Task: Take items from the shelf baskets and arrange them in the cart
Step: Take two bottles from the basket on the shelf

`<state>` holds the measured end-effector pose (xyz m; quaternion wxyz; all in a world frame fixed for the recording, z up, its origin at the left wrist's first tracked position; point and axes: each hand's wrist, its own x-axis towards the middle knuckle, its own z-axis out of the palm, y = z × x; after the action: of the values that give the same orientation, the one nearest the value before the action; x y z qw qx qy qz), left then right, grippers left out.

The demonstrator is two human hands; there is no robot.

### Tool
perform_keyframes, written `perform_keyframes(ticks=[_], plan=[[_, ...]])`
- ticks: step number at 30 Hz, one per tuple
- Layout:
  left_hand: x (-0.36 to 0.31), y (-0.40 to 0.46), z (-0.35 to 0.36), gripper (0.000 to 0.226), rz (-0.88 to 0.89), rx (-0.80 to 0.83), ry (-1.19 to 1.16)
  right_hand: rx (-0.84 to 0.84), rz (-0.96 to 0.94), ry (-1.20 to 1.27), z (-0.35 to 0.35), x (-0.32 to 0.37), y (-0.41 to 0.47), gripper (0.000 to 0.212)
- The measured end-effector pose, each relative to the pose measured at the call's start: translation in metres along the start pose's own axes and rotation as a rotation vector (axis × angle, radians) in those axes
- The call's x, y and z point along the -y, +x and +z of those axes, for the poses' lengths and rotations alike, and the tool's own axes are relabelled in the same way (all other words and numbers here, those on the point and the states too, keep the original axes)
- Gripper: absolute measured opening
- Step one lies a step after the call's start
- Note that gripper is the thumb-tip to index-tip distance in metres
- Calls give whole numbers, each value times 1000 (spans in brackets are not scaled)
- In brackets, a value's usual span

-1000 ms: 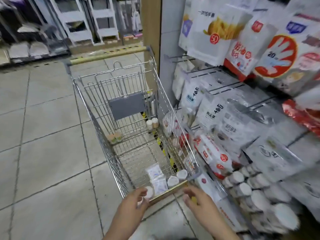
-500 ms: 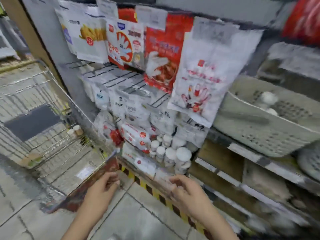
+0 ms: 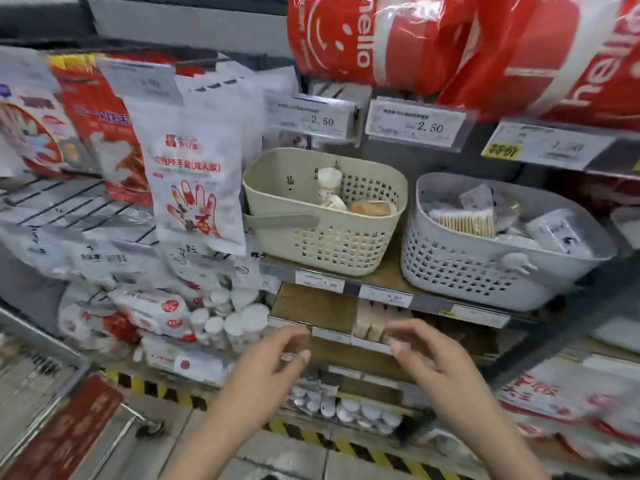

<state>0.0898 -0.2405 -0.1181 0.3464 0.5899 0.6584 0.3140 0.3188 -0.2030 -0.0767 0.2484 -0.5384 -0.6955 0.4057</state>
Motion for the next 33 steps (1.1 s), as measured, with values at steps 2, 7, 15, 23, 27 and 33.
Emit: perform_keyframes(ticks=[2,7,15,23,27,33], plan=[[-16,12,-11,26,64,-44,-13,-54,-58,5,-9,7,10,15],[-50,54,-56,23,205,-112,-37,-189,-176,-12,-27,31,53,21],[-87,175,-101,21,326,-195,6,-336,-233,-359,-53,66,161,22],[-86,272,-84,16,171,119,126,-356,108,-754,-31,66,224,54],[-80,291,-70,19,112,182,170,-217,155,-828,-28,56,230,80],[-72,297,-67,32,128,44,264,-130,10,-816,-27,62,234,69]])
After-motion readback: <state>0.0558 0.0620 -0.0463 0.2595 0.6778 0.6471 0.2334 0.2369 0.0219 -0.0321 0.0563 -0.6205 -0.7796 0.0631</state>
